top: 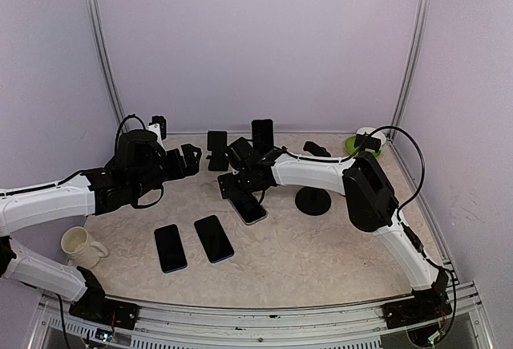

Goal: Place the phone on the phone stand
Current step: Move the phone to the center of the board.

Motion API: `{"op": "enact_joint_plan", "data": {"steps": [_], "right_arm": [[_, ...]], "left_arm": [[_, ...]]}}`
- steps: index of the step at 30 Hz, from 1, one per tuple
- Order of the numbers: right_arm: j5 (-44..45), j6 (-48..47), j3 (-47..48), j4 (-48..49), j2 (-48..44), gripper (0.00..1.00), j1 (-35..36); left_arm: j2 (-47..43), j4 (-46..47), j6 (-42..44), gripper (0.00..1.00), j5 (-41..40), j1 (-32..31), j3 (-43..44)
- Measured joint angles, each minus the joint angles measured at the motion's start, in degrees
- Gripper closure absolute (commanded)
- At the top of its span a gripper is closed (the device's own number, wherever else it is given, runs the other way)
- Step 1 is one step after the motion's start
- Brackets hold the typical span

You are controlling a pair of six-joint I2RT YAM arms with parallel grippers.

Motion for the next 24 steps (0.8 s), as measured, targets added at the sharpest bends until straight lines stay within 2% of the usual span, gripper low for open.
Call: {"op": "enact_joint_plan", "data": {"steps": [5,12,19,24], "right_arm": [[-1.4,-2.5,-0.4,0.0,-0.3,0.00,0.0],[-3.7,-6.0,-5.5,-1.9,-5.9,0.00,0.0],[-4.8,-6.8,-18.6,-1.6,-15.6,0.00,0.0],[-5.5,-7.3,-26.0,0.1,-17.9,0.00,0.0]], "left_arm": [[0.0,0.0,0.0,0.01,0.0,0.0,0.0],[0.0,0.0,0.0,0.01,-0.1,0.0,-0.2],[0.5,0.0,-0.5,0.01,0.0,0.0,-0.4],[1.2,0.1,-0.8,0.01,0.3,0.0,-0.4]]}}
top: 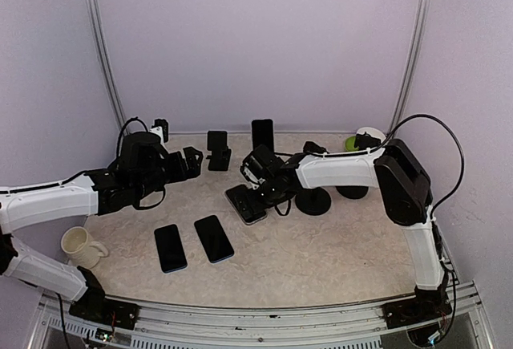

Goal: Place the phone on the phone stand
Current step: Move the phone to the center of the board.

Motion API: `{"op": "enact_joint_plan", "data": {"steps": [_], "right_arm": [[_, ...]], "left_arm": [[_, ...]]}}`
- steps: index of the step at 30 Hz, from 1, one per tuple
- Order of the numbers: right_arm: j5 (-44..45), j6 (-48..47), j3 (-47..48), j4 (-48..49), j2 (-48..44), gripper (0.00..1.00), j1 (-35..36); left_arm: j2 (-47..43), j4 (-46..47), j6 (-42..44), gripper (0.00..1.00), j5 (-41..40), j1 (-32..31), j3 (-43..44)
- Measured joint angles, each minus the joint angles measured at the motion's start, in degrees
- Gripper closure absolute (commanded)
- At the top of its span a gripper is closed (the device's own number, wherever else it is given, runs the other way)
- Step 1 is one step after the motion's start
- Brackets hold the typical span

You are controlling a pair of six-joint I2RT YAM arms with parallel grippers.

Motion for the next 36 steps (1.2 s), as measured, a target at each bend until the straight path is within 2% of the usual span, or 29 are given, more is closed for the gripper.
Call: {"op": "enact_joint_plan", "data": {"steps": [6,16,25,36], "right_arm": [[-1.0,-0.2,-2.7,0.2,0.0,0.00,0.0],[-10.9,0.0,-3.8,4.3,0.0,0.00,0.0],[-14.1,-0.2,-3.0,4.0,0.0,0.00,1.2],[-14.6,-1.8,-2.1,2.8,-0.4,0.00,2.8]], "left_arm": [[0.6,0.0,-0.2,0.01,0.3,0.0,0.0],[0.6,0.0,-0.2,0.01,0.2,0.0,0.0],[1.7,0.0,-0.2,0.01,0.2,0.0,0.0],[9.7,-0.9,-1.6,0.01,1.6,0.0,3.8]]}}
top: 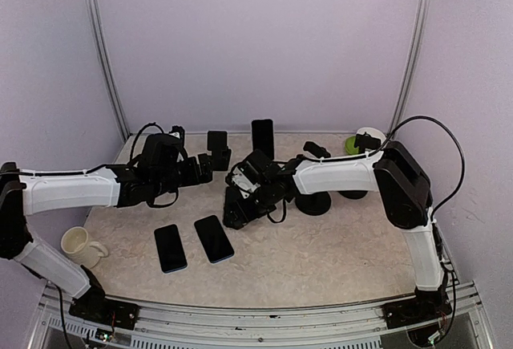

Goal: Place the phone on the phone stand
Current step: Move the phone to the center of the board, then pick up the phone from the center of the board.

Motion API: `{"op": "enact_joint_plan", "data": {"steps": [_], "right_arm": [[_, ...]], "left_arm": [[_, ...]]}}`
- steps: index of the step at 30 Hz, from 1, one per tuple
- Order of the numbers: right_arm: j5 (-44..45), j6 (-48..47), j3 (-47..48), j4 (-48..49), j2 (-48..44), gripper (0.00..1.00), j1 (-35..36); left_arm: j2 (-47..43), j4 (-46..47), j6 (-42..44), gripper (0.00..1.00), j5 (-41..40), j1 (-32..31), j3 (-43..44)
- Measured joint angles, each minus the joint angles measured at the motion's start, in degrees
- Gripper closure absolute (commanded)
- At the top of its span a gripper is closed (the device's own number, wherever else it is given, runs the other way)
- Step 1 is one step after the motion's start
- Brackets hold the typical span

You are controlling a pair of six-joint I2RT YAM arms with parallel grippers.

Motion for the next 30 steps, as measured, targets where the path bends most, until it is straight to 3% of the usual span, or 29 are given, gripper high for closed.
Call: {"op": "enact_joint_plan", "data": {"steps": [12,30], "right_arm": [[7.1,-5.9,-3.5,-1.8,-19.3,0.00,0.2],[19.1,-9.6,-15.6,-0.5,-36.6,0.00,-2.1]], "left_arm": [[12.5,-0.9,-0.2,0.01,6.1,0.0,10.3],[24.8,-8.8,0.6,0.02,12.5,-0.7,25.3]]}}
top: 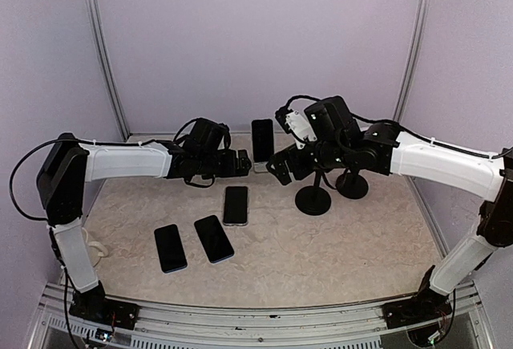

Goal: Place the phone on the phone stand
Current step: Pick up the phone from the center of the board.

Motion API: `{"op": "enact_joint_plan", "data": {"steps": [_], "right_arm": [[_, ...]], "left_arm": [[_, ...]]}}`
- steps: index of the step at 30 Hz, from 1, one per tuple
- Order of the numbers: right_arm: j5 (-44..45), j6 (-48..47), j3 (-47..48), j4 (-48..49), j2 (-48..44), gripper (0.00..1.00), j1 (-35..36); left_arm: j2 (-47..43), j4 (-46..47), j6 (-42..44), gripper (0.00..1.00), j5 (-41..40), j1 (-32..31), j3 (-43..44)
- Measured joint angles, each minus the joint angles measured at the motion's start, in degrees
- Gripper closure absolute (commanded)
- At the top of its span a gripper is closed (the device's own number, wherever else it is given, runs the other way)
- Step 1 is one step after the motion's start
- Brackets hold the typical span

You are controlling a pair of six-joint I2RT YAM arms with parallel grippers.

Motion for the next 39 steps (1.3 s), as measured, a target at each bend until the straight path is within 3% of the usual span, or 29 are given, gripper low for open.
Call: {"op": "enact_joint_plan", "data": {"steps": [13,39], "right_arm": [[0.2,1.2,-7.3,3.1,-10.4,0.00,-3.2],[-0.9,2.9,-10.5,4.1,-10.8,0.00,-3.3]], "left_arm": [[8.9,-6.5,2.4,0.01,-1.4,-0.5,5.5],[21.7,-20.2,5.2,0.01,-3.6,0.2,19.3]]}}
